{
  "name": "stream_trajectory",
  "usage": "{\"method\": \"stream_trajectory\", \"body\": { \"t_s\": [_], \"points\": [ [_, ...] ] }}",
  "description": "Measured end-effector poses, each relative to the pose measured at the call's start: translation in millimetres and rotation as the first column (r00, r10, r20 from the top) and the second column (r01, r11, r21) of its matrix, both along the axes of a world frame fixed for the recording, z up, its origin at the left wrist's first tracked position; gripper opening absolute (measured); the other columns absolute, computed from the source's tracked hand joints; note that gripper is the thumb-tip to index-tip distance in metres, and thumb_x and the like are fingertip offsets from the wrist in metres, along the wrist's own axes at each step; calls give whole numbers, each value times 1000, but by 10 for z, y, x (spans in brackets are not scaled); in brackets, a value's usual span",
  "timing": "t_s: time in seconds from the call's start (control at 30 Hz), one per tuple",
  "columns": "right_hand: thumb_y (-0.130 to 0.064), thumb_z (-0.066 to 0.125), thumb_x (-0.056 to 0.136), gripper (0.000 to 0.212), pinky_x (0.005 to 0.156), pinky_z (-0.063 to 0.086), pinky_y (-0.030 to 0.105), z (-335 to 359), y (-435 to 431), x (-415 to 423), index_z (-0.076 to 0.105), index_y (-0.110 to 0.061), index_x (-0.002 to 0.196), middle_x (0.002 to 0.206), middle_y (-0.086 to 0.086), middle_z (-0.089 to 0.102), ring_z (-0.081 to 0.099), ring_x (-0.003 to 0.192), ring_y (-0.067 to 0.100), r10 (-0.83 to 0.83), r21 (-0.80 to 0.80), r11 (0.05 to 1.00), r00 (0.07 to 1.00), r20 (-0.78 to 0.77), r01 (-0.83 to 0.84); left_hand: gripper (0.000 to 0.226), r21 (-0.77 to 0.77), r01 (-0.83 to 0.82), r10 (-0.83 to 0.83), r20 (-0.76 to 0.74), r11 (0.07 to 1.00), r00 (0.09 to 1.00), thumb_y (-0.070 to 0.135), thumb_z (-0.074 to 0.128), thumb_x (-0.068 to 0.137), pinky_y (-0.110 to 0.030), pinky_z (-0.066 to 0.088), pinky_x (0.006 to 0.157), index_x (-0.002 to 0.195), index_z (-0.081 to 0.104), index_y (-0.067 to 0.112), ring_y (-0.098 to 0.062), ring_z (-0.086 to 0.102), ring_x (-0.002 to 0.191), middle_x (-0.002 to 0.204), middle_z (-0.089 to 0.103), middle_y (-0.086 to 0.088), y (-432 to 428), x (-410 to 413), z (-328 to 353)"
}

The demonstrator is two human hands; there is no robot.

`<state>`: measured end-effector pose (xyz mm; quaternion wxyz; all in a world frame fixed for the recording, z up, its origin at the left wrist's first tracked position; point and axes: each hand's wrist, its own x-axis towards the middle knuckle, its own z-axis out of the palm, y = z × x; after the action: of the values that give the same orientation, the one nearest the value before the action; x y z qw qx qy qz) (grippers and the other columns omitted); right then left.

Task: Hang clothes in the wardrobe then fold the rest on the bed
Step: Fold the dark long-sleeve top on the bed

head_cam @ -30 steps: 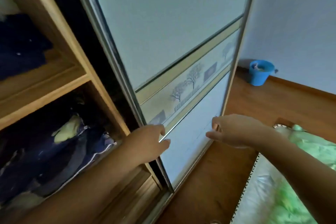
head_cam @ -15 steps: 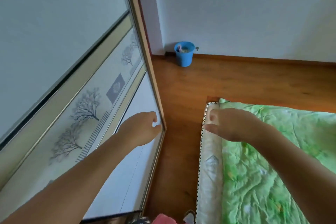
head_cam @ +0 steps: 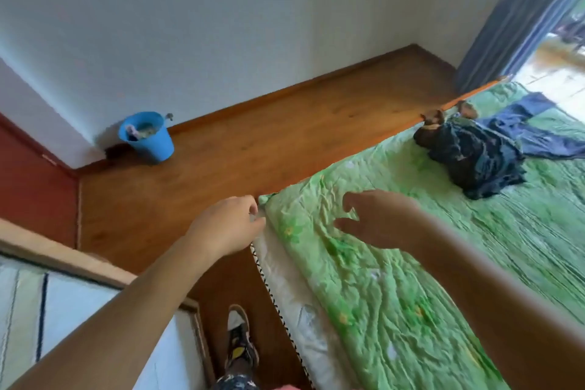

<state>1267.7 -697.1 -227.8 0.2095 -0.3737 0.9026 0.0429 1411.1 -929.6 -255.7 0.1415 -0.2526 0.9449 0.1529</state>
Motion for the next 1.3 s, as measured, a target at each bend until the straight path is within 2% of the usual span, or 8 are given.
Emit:
{"method": "stream_trajectory", "body": {
  "t_s": [0.17, 0.27, 0.37, 0.6, 0.8, 0.97, 1.17, 1.3],
  "points": [
    [-70, 44, 95, 49, 84, 57, 41, -29, -579, -389, 55, -31, 123, 111, -3, 65, 64, 100, 24, -190, 13, 982, 982, -11, 190, 27, 9, 200, -200, 4, 980, 980, 50, 51, 94, -33, 43, 74, 109, 59, 29, -20, 59, 98, 109, 62, 4, -772, -884, -62],
    [-70, 43, 95, 48, 80, 59, 41, -18, -943, -547, 55, -31, 120, 106, -4, 66, 64, 94, 22, -258, -1, 966, 966, -32, 258, 29, 0, 278, -278, 16, 961, 960, 52, 51, 95, -35, 46, 77, 112, 59, 30, -19, 59, 100, 110, 61, 5, -1235, -1271, 38],
    [-70, 42, 96, 47, 72, 59, 37, -13, -1191, -676, 55, -31, 118, 99, -6, 66, 64, 86, 19, -311, -11, 950, 949, -45, 311, 31, -12, 318, -317, 43, 948, 947, 53, 50, 95, -38, 51, 86, 115, 59, 31, -18, 59, 102, 111, 60, 7, -1587, -1526, 125],
    [-69, 44, 96, 46, 77, 59, 39, -83, -1615, -1195, 56, -30, 118, 103, -7, 67, 63, 89, 19, -335, -52, 942, 942, -32, 333, 34, -27, 347, -344, 78, 938, 936, 57, 47, 95, -39, 52, 89, 119, 57, 35, -15, 58, 104, 116, 58, 10, -2098, -1956, -10],
    [-70, 43, 94, 47, 79, 58, 40, -167, -2384, -1664, 56, -31, 116, 109, -5, 68, 65, 98, 22, -359, -55, 932, 933, -12, 358, 36, -29, 372, -370, 63, 928, 927, 58, 48, 95, -37, 57, 84, 124, 56, 36, -10, 60, 99, 119, 59, 11, -2891, -2438, -180],
    [-68, 46, 93, 43, 78, 57, 39, -393, -3318, -2184, 56, -32, 114, 108, -3, 67, 64, 96, 22, -430, -43, 902, 903, -8, 429, 36, -28, 448, -448, -26, 894, 894, 57, 49, 96, -32, 58, 79, 125, 55, 36, -9, 60, 97, 122, 60, 11, -3770, -3162, -363],
    [-70, 48, 93, 46, 78, 53, 37, -426, -4582, -2906, 55, -33, 120, 113, -1, 65, 63, 101, 25, -497, -63, 864, 866, 57, 500, 36, -57, 520, -520, 10, 852, 854, 57, 52, 96, -16, 44, 62, 125, 55, 37, -8, 59, 92, 122, 61, 12, -5071, -3851, -224],
    [-72, 47, 92, 48, 69, 52, 34, -431, -5128, -3309, 55, -34, 120, 106, -7, 65, 62, 92, 19, -516, -107, 848, 855, 50, 519, 37, -75, 554, -555, 14, 829, 832, 55, 49, 98, -21, 48, 67, 128, 54, 34, -9, 60, 98, 126, 59, 10, -5602, -4310, -103]
  ]
}}
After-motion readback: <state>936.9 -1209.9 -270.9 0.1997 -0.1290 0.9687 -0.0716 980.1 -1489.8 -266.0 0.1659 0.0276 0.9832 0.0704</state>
